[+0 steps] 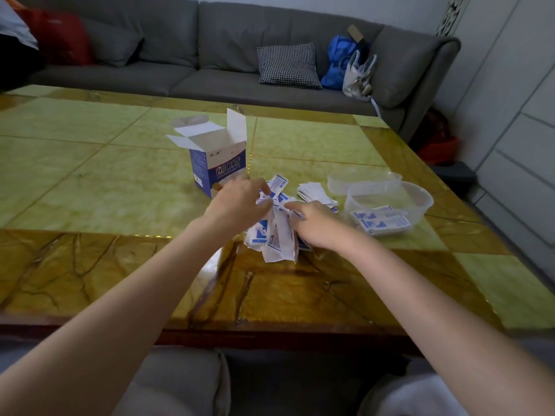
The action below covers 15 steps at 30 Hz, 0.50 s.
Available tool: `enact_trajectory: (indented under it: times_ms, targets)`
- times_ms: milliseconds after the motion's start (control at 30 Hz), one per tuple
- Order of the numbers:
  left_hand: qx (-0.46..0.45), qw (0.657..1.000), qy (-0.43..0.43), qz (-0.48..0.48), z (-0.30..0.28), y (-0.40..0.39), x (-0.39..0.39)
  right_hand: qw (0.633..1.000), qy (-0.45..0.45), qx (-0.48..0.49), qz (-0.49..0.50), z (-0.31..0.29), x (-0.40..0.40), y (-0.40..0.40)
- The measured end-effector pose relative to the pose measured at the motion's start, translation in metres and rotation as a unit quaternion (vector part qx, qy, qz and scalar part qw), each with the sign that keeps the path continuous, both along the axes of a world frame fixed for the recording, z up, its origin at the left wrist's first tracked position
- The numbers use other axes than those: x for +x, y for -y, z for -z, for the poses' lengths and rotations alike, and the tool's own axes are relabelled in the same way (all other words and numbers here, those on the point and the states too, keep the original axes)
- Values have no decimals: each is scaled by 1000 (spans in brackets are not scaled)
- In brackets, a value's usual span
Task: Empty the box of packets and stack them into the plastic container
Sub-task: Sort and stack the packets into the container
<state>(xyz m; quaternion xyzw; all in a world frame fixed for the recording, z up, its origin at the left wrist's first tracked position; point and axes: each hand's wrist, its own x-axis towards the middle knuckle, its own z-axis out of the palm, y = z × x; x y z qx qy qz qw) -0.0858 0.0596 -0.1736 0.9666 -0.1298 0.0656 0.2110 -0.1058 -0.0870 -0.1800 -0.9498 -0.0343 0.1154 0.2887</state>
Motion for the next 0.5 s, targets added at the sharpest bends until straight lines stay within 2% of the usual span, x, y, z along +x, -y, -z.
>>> enact_trajectory:
  times_ms: [100,167,300,400,500]
  targets:
    - [105,988,-112,-19,11,7,-11,999,3,17,-28,6,-13,7]
    - [97,985,-145,-15,16,13,-13,998,10,47,-37,5,-19,12]
    - [10,990,-123,62,14,23,-13,997,73,6,-33,-1,-23,21]
    - [-15,991,-91,93,13,27,-11,992,124,-6,-9,-1,-24,28]
    - [-17,994,-45,99,12,30,-7,971,224,-84,-9,-5,-31,32]
